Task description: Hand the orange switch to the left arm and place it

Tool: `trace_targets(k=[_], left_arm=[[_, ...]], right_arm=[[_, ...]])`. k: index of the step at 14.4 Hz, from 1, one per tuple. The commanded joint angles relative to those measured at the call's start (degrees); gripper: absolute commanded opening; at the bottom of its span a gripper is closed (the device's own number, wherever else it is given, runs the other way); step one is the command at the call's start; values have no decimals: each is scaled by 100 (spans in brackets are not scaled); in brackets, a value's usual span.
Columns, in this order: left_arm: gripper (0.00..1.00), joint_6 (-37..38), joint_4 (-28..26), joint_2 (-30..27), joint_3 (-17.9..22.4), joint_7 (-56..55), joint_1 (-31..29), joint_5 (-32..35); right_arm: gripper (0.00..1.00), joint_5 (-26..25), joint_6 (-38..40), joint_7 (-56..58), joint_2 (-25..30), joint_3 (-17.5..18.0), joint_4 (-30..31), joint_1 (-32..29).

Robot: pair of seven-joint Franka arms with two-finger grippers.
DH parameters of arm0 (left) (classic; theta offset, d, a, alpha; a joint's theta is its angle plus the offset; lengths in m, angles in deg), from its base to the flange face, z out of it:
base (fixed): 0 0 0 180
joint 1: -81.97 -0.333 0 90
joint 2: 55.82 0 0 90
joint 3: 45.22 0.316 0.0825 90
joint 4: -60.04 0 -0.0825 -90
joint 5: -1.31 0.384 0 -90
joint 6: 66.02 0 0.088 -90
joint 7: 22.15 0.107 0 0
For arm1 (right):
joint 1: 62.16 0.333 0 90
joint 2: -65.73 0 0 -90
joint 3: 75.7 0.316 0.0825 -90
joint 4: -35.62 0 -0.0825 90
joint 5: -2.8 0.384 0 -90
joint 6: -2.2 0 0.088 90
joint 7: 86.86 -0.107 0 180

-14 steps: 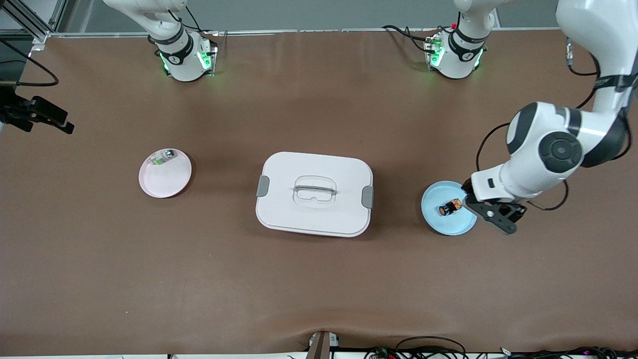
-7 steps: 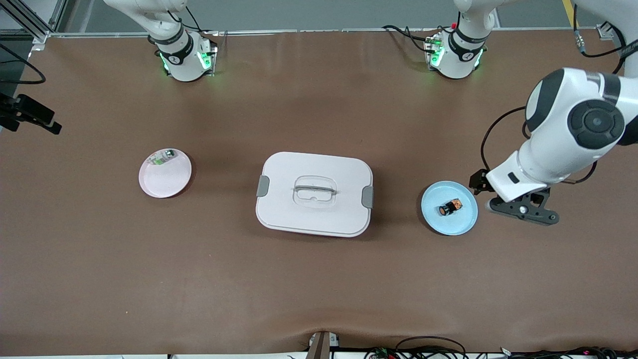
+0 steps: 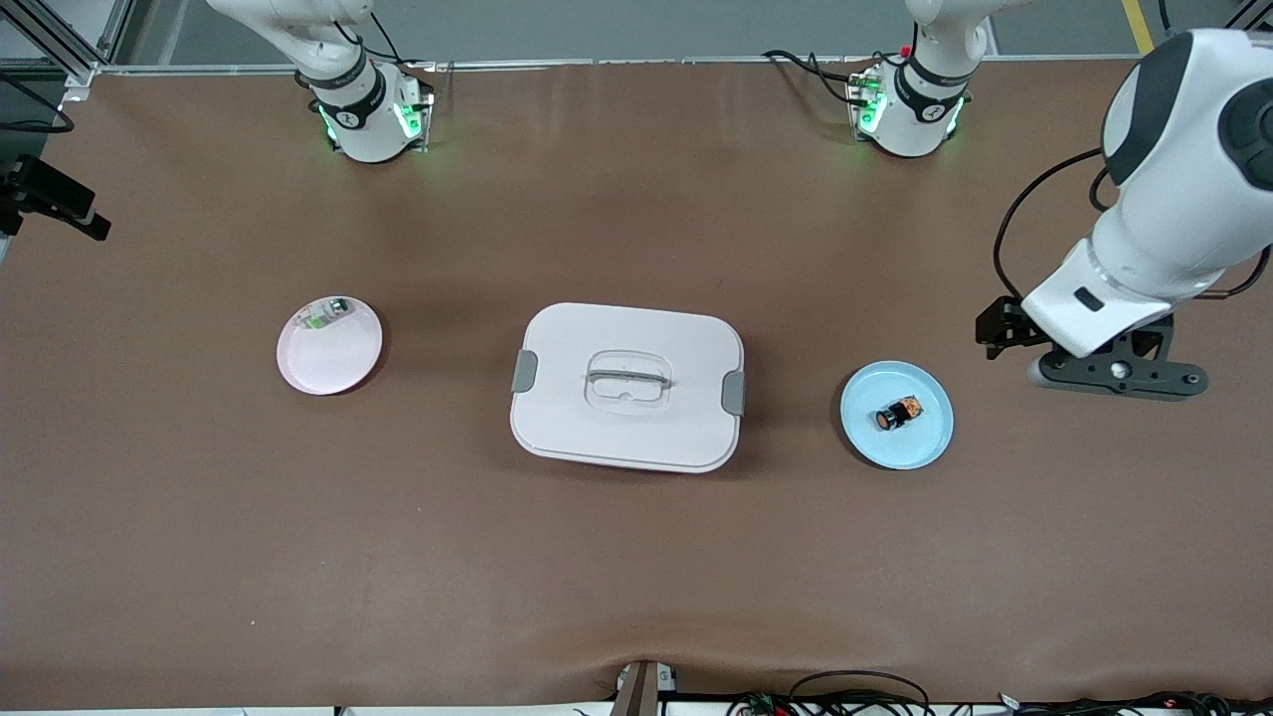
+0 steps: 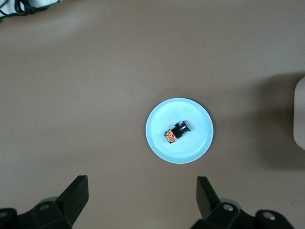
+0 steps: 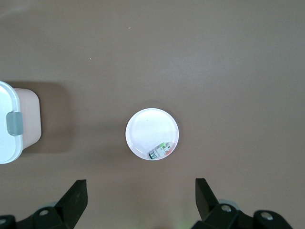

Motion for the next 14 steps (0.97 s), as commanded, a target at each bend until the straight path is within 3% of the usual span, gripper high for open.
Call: trace_targets(k=[1,3,7,11,14], left_arm=[[100,334,14,-406,672,-7,485,-410],[100,536,-4,-705,1332,-7,863,-964],[100,1037,-12,-1101,2300,-16,1760,-1054],[100,1336,-48,-1365,2416,-86,1938,-1334],[100,1573,-39,-1549,3047,-25,2376,-1493]], right_arm=[[100,-40,111,33,-87,33,-165,-37],[100,-30,111,25,-88,24,-156,-20],[100,-22,85,16,-122,33,-156,-3],[100,-30,94,25,-158,24,-156,50],[100,-30,111,33,-149,24,-174,33]])
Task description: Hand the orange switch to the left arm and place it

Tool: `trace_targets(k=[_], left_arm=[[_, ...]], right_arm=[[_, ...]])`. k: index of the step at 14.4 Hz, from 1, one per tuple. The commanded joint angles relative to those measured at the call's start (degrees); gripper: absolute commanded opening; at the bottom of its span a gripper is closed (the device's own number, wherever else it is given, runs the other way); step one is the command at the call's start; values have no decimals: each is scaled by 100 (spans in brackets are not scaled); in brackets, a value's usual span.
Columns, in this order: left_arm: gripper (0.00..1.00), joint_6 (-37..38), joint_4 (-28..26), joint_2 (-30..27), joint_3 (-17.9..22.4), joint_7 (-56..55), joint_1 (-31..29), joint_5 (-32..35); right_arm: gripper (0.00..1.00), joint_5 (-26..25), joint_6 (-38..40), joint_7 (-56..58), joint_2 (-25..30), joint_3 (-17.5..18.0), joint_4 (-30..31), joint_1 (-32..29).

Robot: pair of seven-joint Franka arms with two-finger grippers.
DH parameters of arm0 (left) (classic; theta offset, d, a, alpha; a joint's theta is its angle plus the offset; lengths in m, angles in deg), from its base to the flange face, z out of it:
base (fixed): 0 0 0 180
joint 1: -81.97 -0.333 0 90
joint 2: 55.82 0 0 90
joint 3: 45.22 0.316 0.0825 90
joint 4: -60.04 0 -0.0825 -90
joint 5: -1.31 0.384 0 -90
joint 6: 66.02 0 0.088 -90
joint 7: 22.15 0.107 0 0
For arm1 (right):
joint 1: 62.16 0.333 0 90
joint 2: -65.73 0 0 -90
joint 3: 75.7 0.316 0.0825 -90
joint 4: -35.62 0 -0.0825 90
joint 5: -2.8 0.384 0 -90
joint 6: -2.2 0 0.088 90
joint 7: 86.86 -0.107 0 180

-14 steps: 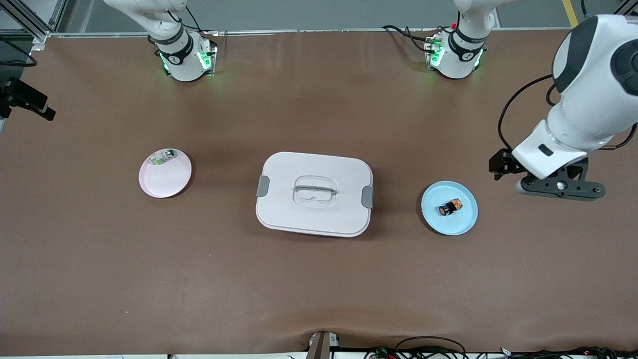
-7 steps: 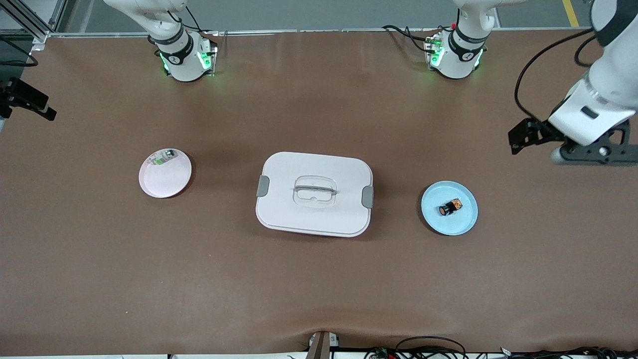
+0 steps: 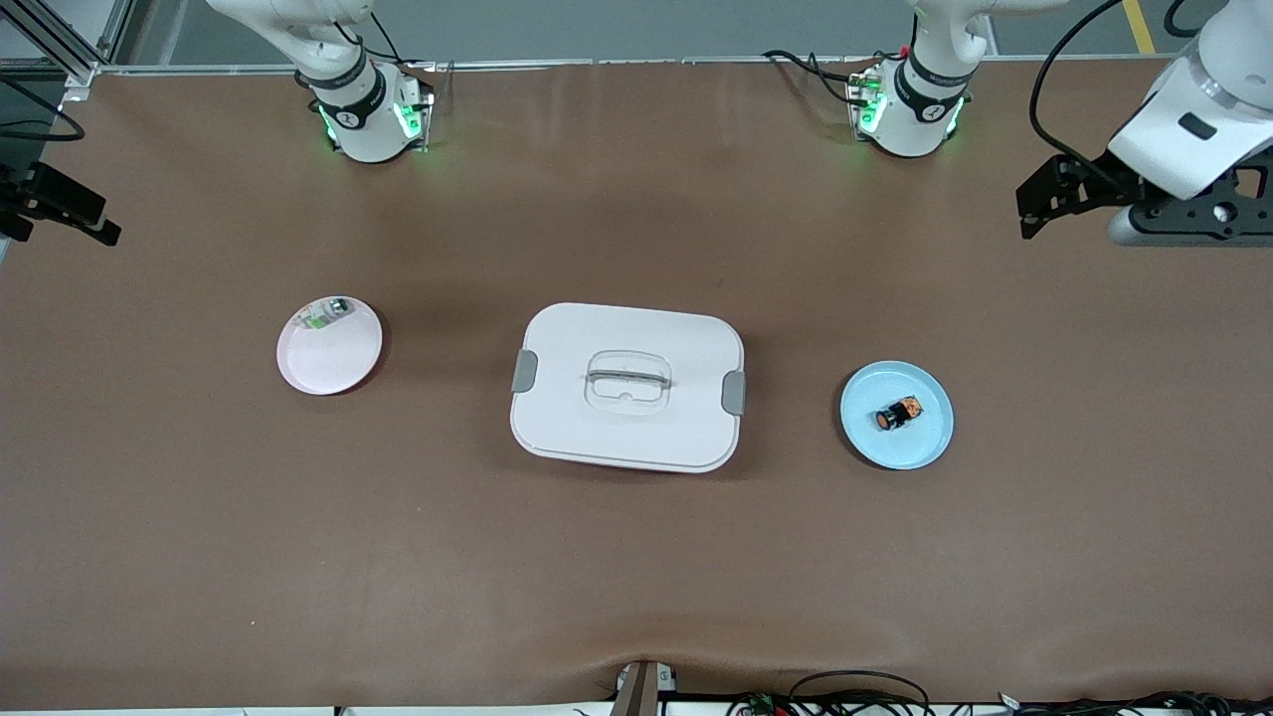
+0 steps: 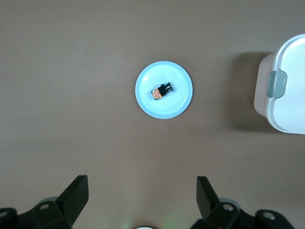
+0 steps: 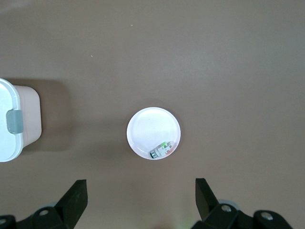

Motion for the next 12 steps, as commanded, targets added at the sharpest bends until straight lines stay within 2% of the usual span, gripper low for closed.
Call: trace_targets(k=[1,7,12], left_arm=[[100,169,-86,-261,544,42,367,-176],[100,231,-60,-227,633,77,306,-176],[100,222,-24,-183,633,68,315,-106]], right_arm=[[100,-40,95,42,-60,2,-163,29],[100,-304,138,25,-86,-50,-101,231],[100,-304,305,33,-148,-481,-110,565]])
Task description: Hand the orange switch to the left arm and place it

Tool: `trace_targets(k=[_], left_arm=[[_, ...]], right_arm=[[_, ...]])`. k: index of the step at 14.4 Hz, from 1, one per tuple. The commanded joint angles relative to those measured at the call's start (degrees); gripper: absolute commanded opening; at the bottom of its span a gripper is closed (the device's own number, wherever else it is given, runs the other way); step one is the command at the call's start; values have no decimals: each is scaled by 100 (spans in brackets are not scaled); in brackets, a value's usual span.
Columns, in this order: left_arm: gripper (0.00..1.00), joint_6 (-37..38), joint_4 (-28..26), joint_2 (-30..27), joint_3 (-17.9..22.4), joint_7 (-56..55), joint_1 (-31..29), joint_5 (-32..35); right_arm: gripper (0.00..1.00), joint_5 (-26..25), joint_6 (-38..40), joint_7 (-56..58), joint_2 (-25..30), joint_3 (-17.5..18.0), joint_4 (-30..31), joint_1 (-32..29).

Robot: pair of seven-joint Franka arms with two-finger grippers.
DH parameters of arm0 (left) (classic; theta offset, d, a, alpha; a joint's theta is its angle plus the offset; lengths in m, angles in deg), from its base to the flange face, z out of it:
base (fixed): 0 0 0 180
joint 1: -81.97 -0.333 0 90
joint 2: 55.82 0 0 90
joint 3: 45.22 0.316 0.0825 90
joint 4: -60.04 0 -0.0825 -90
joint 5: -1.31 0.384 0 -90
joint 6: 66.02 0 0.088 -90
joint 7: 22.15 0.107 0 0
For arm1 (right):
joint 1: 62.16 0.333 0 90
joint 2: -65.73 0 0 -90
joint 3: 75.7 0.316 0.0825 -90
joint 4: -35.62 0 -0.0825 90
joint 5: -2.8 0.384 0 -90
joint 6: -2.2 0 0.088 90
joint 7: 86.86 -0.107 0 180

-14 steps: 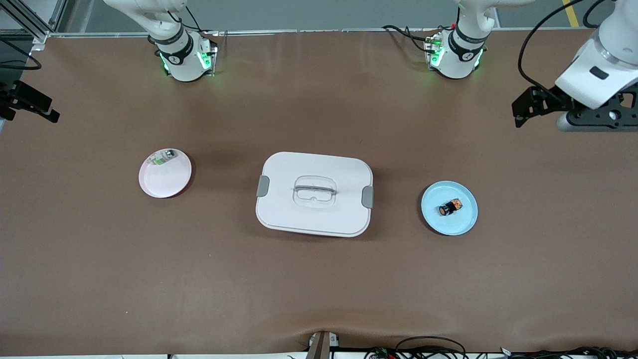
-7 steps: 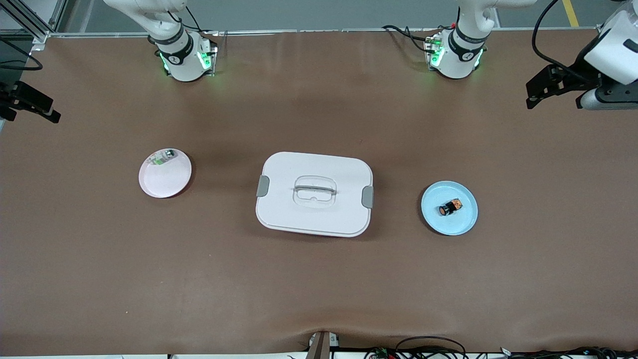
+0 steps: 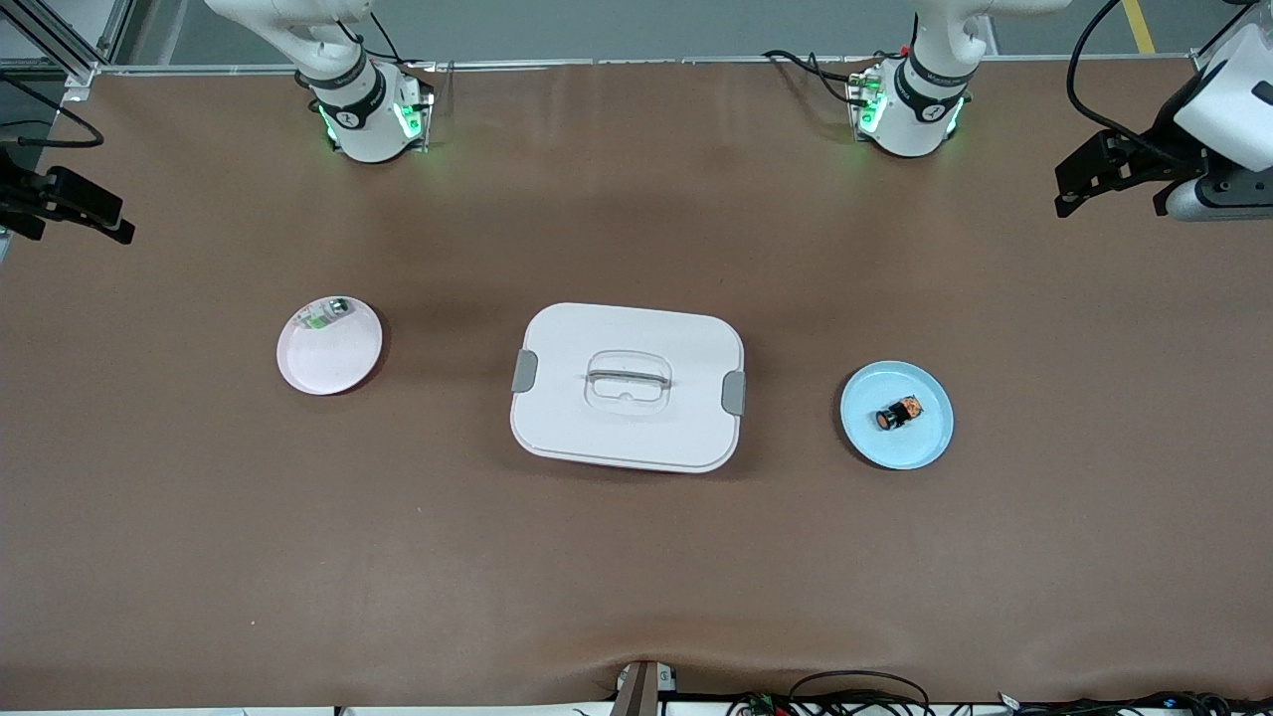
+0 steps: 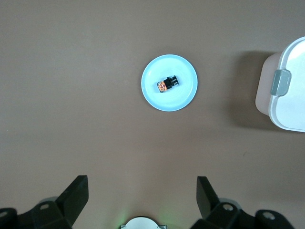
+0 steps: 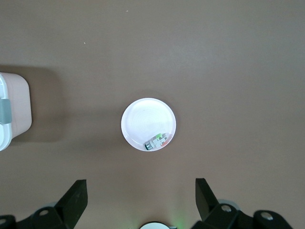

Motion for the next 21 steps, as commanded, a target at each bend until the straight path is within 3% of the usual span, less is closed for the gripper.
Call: trace_targets(k=[1,21], left_arm=[[100,37,6,-19,49,43,25,1],[100,46,6,16,31,-63,42,-8]], right_arm=[[100,-107,96,32,-43,-226,-113,207],[100,-142,96,32,-52,-200,-139,233]])
